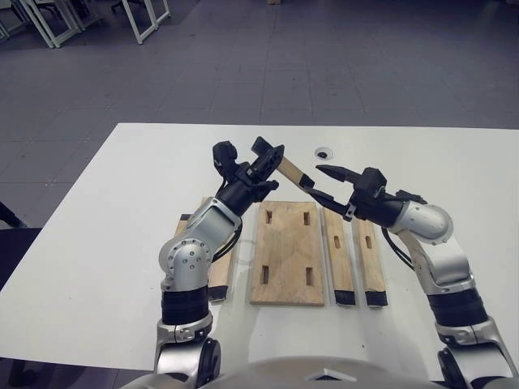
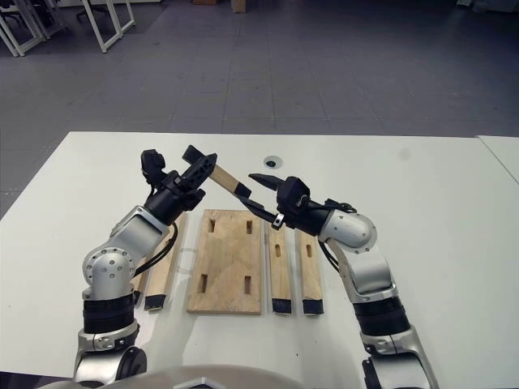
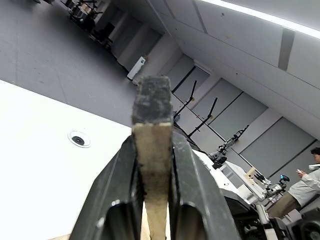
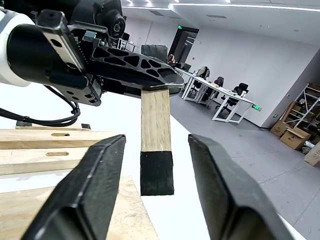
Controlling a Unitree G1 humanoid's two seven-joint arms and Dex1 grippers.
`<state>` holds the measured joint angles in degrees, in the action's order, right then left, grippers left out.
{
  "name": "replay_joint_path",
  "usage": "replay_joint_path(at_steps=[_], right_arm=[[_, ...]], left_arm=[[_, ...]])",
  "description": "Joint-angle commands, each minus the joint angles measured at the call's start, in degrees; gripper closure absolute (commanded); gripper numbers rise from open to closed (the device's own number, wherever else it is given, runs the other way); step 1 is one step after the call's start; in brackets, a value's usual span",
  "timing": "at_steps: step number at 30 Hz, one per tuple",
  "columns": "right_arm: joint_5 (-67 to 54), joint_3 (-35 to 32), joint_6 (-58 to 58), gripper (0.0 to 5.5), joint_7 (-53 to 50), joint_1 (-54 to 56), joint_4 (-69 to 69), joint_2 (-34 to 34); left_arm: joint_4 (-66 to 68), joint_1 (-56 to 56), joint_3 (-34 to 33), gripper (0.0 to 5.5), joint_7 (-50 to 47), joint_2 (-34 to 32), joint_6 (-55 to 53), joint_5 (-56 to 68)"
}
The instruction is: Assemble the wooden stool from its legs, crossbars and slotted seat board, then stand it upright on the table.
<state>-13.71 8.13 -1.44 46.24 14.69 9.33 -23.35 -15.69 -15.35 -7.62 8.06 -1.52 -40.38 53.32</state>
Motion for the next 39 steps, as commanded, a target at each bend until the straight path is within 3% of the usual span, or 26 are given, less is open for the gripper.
replay_joint_path(at_steps=[1, 2, 6, 9, 18, 39], right_arm=[[1.28, -0.36, -0.57, 2.54, -0.87, -0.1, -0.12, -1.0], [1.71, -0.77, -0.51, 2.3, -1.55, -0.12, -0.46, -1.03], [4.06, -2.47, -1.26, 2.28, -6.04, -0.83, -2.96, -1.0], [5.56, -2.61, -1.69, 2.28, -8.51, -1.07, -4.39, -0.47], [8.94, -1.62, -0.96, 2.28, -10.22, -3.49, -3.38, -0.9], [9.57, -2.01, -0.93, 2.28, -9.7, -4.09, -2.87, -1.51]], left_arm=[[-2.16, 0.96, -2.88, 5.07, -2.72, -2.5, 0.76, -1.99], [-3.5, 1.77, -3.66, 5.07, -3.42, -3.81, 0.74, -3.01], [-14.67, 11.12, -3.19, 5.07, -7.48, -16.6, -3.15, -16.05], [-18.26, 17.02, -5.69, 5.07, -9.28, -19.7, -6.67, -18.66], [-18.03, 19.44, -13.76, 5.07, -10.08, -18.16, -12.35, -15.68], [-11.77, 21.74, -11.93, 5.07, -7.39, -16.79, -8.04, -21.05]])
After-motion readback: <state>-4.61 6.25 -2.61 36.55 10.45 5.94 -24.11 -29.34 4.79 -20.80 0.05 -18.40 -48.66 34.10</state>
